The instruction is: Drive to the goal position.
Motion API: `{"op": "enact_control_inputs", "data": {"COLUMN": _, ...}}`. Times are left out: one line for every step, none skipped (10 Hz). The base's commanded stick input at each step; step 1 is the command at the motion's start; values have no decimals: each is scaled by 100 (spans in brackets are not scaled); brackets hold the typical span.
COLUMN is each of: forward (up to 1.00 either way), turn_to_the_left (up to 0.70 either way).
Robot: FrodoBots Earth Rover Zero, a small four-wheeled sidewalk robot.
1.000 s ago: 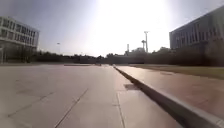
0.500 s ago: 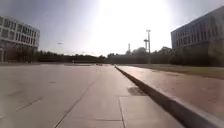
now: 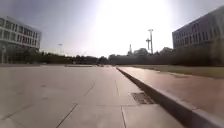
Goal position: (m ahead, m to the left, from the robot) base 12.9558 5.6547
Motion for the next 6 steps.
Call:
{"op": "enact_control_inputs", "data": {"forward": 70, "turn_to_the_left": 0}}
{"op": "enact_control_inputs", "data": {"forward": 70, "turn_to_the_left": 0}}
{"op": "enact_control_inputs", "data": {"forward": 70, "turn_to_the_left": 0}}
{"op": "enact_control_inputs", "data": {"forward": 70, "turn_to_the_left": 0}}
{"op": "enact_control_inputs", "data": {"forward": 70, "turn_to_the_left": 0}}
{"op": "enact_control_inputs", "data": {"forward": 70, "turn_to_the_left": 0}}
